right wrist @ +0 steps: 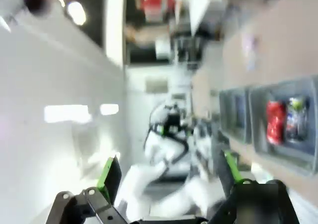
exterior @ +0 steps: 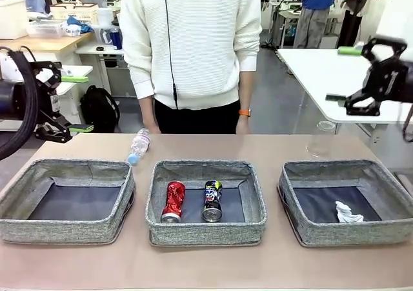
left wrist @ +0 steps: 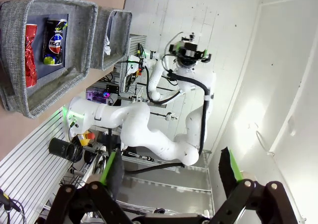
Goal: Sort the waste into the appropriate baskets.
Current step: Place the picked waste into the Fabric basket indicated by the person.
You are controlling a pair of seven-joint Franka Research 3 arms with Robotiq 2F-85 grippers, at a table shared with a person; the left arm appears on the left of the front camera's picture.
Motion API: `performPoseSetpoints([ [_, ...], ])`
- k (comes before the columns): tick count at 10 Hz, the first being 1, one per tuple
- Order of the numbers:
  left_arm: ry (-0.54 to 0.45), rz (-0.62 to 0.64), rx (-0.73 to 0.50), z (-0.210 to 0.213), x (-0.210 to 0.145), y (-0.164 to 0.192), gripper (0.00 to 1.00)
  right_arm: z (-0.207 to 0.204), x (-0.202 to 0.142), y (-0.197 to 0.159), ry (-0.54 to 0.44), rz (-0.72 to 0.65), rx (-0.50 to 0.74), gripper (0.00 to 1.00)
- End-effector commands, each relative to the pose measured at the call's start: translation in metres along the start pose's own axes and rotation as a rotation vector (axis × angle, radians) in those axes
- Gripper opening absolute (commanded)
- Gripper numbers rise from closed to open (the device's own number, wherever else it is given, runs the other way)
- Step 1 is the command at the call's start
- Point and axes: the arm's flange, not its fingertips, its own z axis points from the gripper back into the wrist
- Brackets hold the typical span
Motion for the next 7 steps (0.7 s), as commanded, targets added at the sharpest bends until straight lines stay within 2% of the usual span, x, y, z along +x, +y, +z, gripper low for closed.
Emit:
performPoseSetpoints([
  [1,0.002,-0.003,-0.022,-0.002,-0.002,-0.003,1.00,0.008,-0.083,-0.085,0.418,-0.052,-0.198,1.00],
  [2,0.002,-0.003,-0.022,-0.002,-0.002,-0.003,1.00,0.002,-0.085,-0.083,0.464,0.036,-0.324,1.00],
  [3,0.002,-0.003,-0.022,-0.002,-0.002,-0.003,1.00,-0.004,-0.082,-0.076,0.367,0.060,-0.501,1.00],
  [4,0.002,-0.003,-0.022,-0.002,-0.002,-0.003,1.00,-0.007,-0.019,-0.054,0.317,-0.112,-0.119,1.00],
  [7,0.002,-0.003,-0.022,-0.002,-0.002,-0.003,1.00,-0.007,-0.019,-0.054,0.317,-0.112,-0.119,1.00],
])
